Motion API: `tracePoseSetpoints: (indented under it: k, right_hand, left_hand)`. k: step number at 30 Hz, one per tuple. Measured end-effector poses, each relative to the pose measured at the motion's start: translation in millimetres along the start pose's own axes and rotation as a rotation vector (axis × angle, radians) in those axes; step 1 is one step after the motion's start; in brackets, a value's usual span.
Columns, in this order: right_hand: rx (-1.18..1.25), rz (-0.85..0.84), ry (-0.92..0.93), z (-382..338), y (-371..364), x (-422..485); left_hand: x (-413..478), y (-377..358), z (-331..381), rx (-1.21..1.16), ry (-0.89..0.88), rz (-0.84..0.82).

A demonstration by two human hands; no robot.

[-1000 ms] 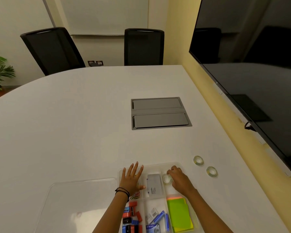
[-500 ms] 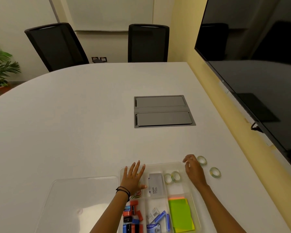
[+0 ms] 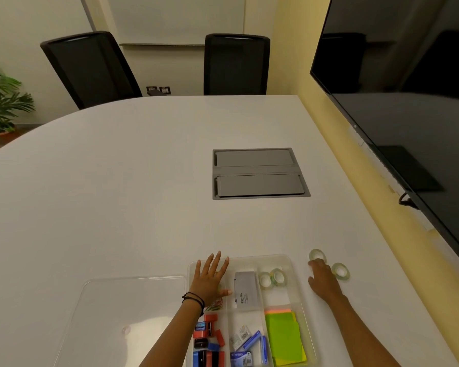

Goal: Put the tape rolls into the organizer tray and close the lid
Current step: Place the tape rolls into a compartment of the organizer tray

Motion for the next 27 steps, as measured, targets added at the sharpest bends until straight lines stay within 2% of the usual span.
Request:
tracePoseSetpoints:
  k: [3,5,9,17,27]
  right_hand:
    - [0.000,0.138,0.005,-5.0,11.3,-4.5]
    - [-0.023,0.177,-0.022,-3.9,13.9,-7.4]
    - [0.084,0.261,-0.051,-3.8,15.3,-15.9]
    - [0.197,0.106,0.098,-20.3,-9.4,-28.3]
    - [0.111,0.036,0.103,-20.8,-22.6,-44.9]
  left_hand:
    - [-0.1,-2.9,-0.5,-0.013,0.005,-0.019]
    - [-0.1,-4.5,-0.6,-0.016,0.011,-0.037]
    - [-0.9,-1.1,0.5,-0.022,0.012,-0.011]
    - [0.7,-2.7,-0.7,-0.036,0.001,0.005]
    - [3.2,0.0,-8.3,-0.031,0.002,0.029]
Point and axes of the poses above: each hand's wrist, its own x-axis towards the middle knuckle, its own y-axis out of the back of the hand, z = x × y, the point moved 9 cm from there along x, towards the middle knuckle, and after that the axes turned 15 degrees about y, right-handed, at the moved point
